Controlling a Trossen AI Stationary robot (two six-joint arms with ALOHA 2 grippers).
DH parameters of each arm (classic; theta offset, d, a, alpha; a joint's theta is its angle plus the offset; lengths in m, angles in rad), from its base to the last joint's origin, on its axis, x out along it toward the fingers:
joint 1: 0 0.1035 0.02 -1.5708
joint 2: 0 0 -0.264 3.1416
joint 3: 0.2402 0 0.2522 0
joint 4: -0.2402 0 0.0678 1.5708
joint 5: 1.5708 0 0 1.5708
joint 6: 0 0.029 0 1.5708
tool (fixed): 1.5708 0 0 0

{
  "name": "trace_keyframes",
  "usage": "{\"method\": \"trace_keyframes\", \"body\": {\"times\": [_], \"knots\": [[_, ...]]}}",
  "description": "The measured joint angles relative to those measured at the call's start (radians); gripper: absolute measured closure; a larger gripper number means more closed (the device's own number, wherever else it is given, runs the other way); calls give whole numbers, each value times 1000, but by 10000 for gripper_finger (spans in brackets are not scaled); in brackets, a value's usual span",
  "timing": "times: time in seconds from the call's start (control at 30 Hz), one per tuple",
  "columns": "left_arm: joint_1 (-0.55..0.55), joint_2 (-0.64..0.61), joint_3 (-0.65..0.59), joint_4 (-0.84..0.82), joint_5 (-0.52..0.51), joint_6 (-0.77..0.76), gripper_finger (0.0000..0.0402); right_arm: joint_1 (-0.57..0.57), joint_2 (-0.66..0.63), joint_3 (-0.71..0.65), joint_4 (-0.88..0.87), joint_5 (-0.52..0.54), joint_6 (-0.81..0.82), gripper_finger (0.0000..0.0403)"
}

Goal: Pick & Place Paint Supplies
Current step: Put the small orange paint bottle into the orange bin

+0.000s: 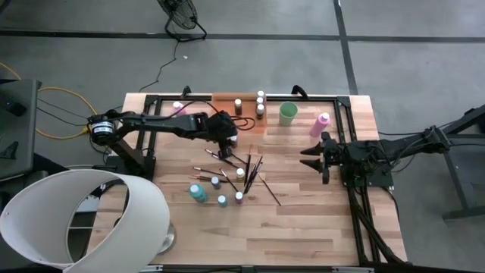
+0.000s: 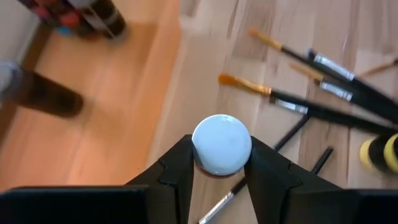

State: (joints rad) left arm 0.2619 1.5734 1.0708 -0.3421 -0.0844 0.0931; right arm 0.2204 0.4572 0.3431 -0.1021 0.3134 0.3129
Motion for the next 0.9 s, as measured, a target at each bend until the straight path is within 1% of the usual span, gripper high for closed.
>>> {"method": "trace_keyframes", "body": {"times": [0.07, 0.13, 0.23, 0.33, 0.4, 0.47, 0.6, 0.67, 0.73, 0.8, 0.9], "knots": [[0, 0, 25, -8, 15, 0, 288, 0, 0, 0, 64, -8, 83, 247], [0, 0, 59, -18, 24, -1, 280, 0, 0, 0, 122, 3, 110, 247], [0, 0, 113, -39, 25, -1, 273, -12, 39, 1, 215, 48, 24, 247], [0, 0, 159, -60, 26, -2, 276, -30, 120, 1, 276, 42, -44, 247], [0, 0, 190, -64, 25, -2, 282, -48, 201, 1, 345, 20, -76, 247], [0, 0, 221, -85, 25, -2, 285, -63, 285, 1, 420, 21, -102, 247], [0, 0, 262, -105, 25, -3, 281, -100, 469, 1, 676, 103, -159, 247], [0, 0, 272, -111, 25, -3, 279, -126, 562, 15, 760, 134, -203, 247], [0, 0, 275, -115, 25, -3, 279, -163, 647, 48, 773, 134, -226, 247], [0, 0, 276, -116, 24, -6, 279, -204, 725, 96, 771, 106, -235, 244], [0, 0, 276, -131, 24, -19, 279, -257, 846, 183, 772, 17, -238, 224]]}}
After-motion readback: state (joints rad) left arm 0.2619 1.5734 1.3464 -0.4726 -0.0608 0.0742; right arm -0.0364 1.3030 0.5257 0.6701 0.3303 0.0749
